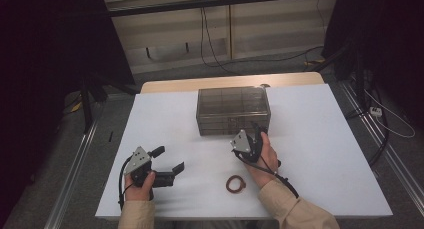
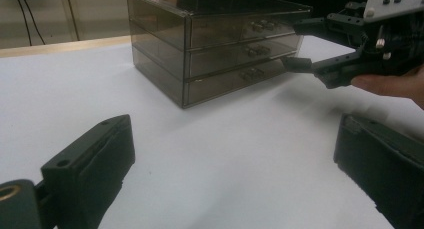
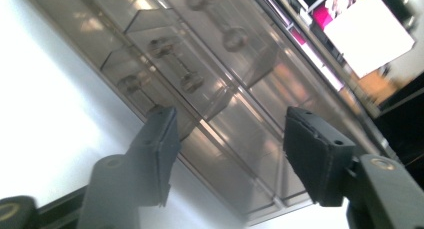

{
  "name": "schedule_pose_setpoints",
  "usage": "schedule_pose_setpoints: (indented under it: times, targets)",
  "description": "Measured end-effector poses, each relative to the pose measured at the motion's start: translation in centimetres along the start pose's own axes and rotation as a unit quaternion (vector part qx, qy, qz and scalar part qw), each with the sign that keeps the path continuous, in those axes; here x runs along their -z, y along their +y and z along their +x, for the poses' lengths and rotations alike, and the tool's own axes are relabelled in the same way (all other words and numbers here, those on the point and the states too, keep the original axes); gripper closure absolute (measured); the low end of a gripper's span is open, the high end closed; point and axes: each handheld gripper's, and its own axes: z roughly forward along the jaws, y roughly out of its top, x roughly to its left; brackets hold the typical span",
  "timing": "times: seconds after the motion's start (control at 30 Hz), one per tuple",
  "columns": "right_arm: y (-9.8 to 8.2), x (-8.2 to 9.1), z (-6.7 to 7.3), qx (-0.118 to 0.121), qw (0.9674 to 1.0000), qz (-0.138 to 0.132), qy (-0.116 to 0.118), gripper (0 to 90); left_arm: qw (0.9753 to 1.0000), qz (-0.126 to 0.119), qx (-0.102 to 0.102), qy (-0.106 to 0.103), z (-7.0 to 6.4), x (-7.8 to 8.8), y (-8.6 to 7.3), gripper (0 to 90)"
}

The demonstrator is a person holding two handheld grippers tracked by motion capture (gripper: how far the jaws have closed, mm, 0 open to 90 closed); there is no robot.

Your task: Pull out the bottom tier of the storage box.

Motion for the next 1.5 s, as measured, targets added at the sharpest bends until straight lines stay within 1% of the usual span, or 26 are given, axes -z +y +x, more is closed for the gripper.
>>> schedule_pose_setpoints:
  times: [0.1,0.17,0.23,0.3,0.33,0.37,0.43,0.47,0.5,0.7,0.77,0.8,0.9,0.97,1.0,1.07,1.17,1.2,1.23,1.27,1.33,1.37,1.4,1.43,1.47,1.5]
  targets:
    - [0.0,0.1,0.3,0.056,0.9984,-0.004,-0.004,46.6,1.0,0.0,0.0,0.0,0.0,0.0,0.0,3.0]
    - [0.0,0.1,0.4,0.09,0.9959,-0.007,-0.009,48.0,1.0,0.0,0.0,0.0,0.0,0.0,0.0,3.0]
    - [0.1,0.1,0.6,0.107,0.9941,-0.011,-0.006,51.1,1.0,0.001,0.0,0.0,0.0,0.0,0.0,3.0]
    - [0.1,0.1,0.8,0.137,0.9904,-0.011,-0.009,53.2,1.0,0.0,0.001,0.0,0.0,0.0,0.0,3.0]
    - [0.2,0.1,1.0,0.141,0.9899,-0.013,-0.009,53.6,1.0,0.0,0.001,0.0,0.0,0.0,0.0,3.0]
    - [0.2,0.1,1.1,0.158,0.9872,-0.016,-0.009,54.9,1.0,0.0,0.001,0.0,0.0,0.0,0.0,3.0]
    - [0.2,0.0,1.4,0.174,0.9845,-0.019,-0.006,56.3,1.0,0.0,-0.001,0.0,0.0,0.0,0.0,3.0]
    - [0.2,0.0,1.6,0.175,0.9843,-0.018,-0.004,57.2,1.0,0.0,0.001,0.0,0.0,0.0,0.0,3.0]
    - [0.2,0.0,1.8,0.185,0.9826,-0.017,-0.004,58.0,1.0,0.0,-0.001,0.0,0.0,0.0,0.0,3.0]
    - [0.0,-0.4,2.1,0.216,0.9763,-0.011,0.003,61.3,1.0,0.0,0.0,0.0,0.0,0.0,0.0,3.0]
    - [0.1,-0.5,2.2,0.221,0.9751,-0.012,0.002,62.2,1.0,0.0,0.0,-0.001,0.0,0.0,0.0,3.0]
    - [0.1,-0.5,2.2,0.22,0.9754,-0.011,0.005,62.5,1.0,0.001,0.0,-0.001,0.0,0.0,0.0,3.0]
    - [0.1,-0.7,2.1,0.228,0.9735,-0.008,0.011,63.5,1.0,0.001,0.0,-0.001,0.0,0.0,0.0,3.0]
    - [0.0,-0.9,2.1,0.229,0.9733,-0.002,0.012,63.8,1.0,0.001,0.001,-0.001,0.0,0.0,0.0,3.0]
    - [0.0,-1.1,2.1,0.233,0.9724,-0.004,0.009,64.1,1.0,0.0,0.001,-0.002,0.0,0.0,0.0,3.0]
    - [-0.1,-1.2,2.1,0.234,0.9721,-0.002,0.015,64.8,1.0,0.0,0.001,-0.002,0.0,0.0,0.0,3.0]
    - [0.0,-1.2,2.3,0.248,0.9686,-0.004,0.02,65.8,1.0,0.002,0.0,-0.003,0.0,-0.1,0.0,3.0]
    - [0.0,-1.2,2.4,0.248,0.9685,-0.004,0.02,65.9,1.0,0.002,-0.001,-0.003,0.0,-0.1,0.0,3.0]
    - [0.1,-1.2,2.3,0.254,0.967,-0.006,0.022,66.0,1.0,0.002,0.0,-0.003,0.0,-0.1,0.0,3.0]
    - [0.2,-1.2,2.4,0.253,0.9672,-0.005,0.021,66.1,1.0,0.002,0.0,-0.003,0.0,-0.1,0.0,3.0]
    - [0.4,-1.3,2.4,0.259,0.9656,-0.008,0.023,66.6,1.0,0.001,0.001,-0.003,0.0,-0.1,0.0,3.0]
    - [0.4,-1.2,2.5,0.256,0.9665,-0.005,0.024,66.6,1.0,0.001,0.001,-0.003,0.0,-0.1,0.0,3.0]
    - [0.5,-1.3,2.5,0.262,0.9648,-0.009,0.025,67.0,1.0,0.002,-0.001,-0.003,0.1,0.0,0.0,3.0]
    - [0.4,-1.2,2.6,0.259,0.9656,-0.001,0.025,67.2,1.0,0.001,0.0,-0.003,0.1,0.0,0.0,3.0]
    - [0.4,-1.2,2.7,0.259,0.9655,0.003,0.027,67.4,1.0,0.001,0.001,-0.003,0.1,0.0,0.0,3.0]
    - [0.4,-1.4,2.7,0.273,0.9617,-0.004,0.029,67.9,1.0,0.001,0.001,-0.003,0.1,0.0,0.0,3.0]
